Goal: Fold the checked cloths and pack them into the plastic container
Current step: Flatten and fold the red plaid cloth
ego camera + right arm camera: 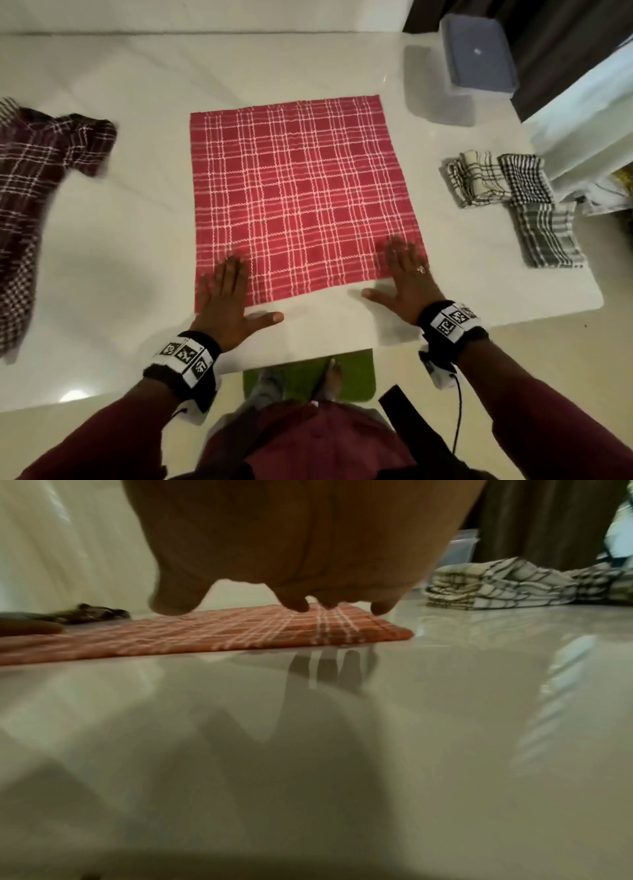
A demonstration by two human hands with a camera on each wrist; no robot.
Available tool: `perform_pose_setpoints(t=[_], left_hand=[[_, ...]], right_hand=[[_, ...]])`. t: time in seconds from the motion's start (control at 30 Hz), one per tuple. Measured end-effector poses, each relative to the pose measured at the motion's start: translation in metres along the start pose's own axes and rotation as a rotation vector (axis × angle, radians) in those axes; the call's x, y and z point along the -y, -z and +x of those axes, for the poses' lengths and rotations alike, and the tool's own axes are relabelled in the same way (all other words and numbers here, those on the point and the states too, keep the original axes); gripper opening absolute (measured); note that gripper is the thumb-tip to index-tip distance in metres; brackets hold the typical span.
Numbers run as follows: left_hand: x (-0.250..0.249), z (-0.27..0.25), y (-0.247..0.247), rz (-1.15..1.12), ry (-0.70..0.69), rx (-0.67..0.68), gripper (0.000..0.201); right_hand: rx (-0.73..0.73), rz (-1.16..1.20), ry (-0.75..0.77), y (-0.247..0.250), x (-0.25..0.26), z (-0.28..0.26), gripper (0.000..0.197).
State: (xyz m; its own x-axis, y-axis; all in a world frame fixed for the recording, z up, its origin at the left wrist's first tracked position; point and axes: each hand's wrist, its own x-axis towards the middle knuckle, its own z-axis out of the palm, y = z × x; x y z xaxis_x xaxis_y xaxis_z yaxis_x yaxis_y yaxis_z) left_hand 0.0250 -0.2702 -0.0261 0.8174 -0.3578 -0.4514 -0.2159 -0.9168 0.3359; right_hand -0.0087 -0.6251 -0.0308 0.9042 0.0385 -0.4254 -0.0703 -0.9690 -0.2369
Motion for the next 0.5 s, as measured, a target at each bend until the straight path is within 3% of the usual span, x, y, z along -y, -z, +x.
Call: perform_pose_setpoints(t=[0.1,0.2,0.33,0.43,0.5], left_hand=[[-0.005,-0.029,-0.023,0.036,-0.090,0.013,0.128],[-0.003,-0.058,-0.044,0.033,-0.061,-0.049,0.123],[-0.003,-0.092,-0.067,0.063,-0.011,-0.162,0.085],[-0.009,-0.096,-0.072,0.049,-0.001,-0.360,0.047],[-0.013,-0.093,-0.067,0.024,0.017,-0.407,0.040]], right_hand=[[0.053,0.041,0.102,-0.017,0.006,-0.033,0.118],[-0.047,-0.026,0.170,-0.035,0.001,-0.063,0.115],[-0.272,-0.005,0.252,-0.058,-0.009,-0.093,0.062],[-0.453,0.023,0.260,-0.066,-0.013,-0.095,0.042],[-0.485,0.038,0.310,-0.064,-0.017,-0.092,0.030]])
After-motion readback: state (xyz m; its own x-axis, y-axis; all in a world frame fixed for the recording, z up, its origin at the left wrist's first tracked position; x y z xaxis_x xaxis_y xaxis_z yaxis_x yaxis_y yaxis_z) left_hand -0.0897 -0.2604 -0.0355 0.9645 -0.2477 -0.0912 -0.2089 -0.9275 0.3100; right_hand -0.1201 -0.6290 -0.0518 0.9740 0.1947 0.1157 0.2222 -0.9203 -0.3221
